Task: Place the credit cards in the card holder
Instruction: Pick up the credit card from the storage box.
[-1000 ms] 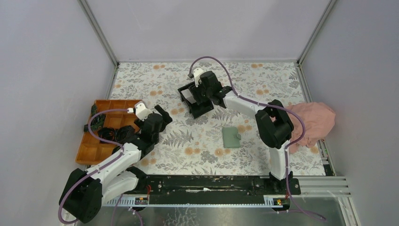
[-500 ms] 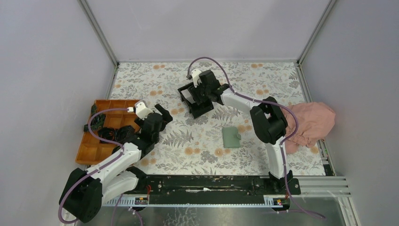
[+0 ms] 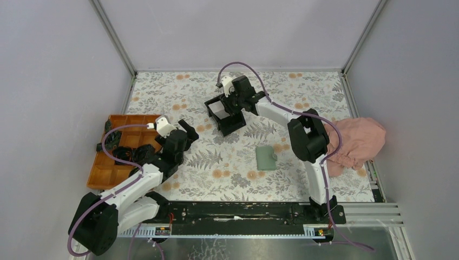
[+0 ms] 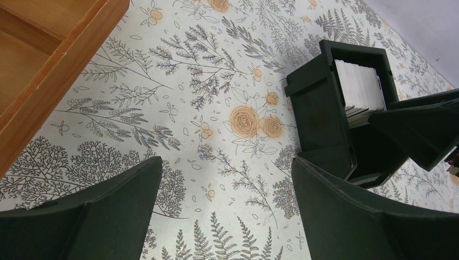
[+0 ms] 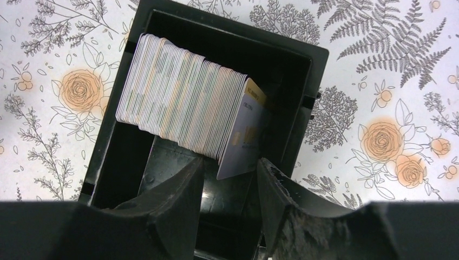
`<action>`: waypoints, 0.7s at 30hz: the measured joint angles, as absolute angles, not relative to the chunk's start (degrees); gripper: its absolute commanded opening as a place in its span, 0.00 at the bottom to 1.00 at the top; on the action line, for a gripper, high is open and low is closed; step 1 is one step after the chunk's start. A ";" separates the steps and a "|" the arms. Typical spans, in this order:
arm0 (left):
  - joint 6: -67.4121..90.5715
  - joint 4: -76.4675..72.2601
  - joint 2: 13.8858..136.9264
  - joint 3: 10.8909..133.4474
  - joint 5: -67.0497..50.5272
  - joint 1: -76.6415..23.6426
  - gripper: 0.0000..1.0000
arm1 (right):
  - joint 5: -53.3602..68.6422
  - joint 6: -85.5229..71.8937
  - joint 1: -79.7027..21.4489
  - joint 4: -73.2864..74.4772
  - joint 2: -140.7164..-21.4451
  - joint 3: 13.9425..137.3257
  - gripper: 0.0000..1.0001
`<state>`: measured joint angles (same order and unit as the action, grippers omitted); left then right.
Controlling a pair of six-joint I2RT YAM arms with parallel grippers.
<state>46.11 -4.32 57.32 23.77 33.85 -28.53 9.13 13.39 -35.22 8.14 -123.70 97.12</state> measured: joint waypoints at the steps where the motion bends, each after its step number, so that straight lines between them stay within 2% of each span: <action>1: 46.11 -4.32 57.32 23.77 33.85 -28.53 0.95 | 9.34 13.52 -35.18 8.40 -123.85 97.23 0.44; 10: 46.13 -4.32 57.32 23.77 33.85 -29.02 0.95 | 10.68 14.46 -35.07 11.53 -124.68 98.30 0.36; 21: 46.17 -4.32 57.32 23.77 33.87 -29.65 0.95 | 10.61 14.94 -34.79 11.57 -124.68 98.30 0.32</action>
<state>46.17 -4.32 57.32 23.77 33.87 -29.65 10.61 14.94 -34.79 11.57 -124.68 98.30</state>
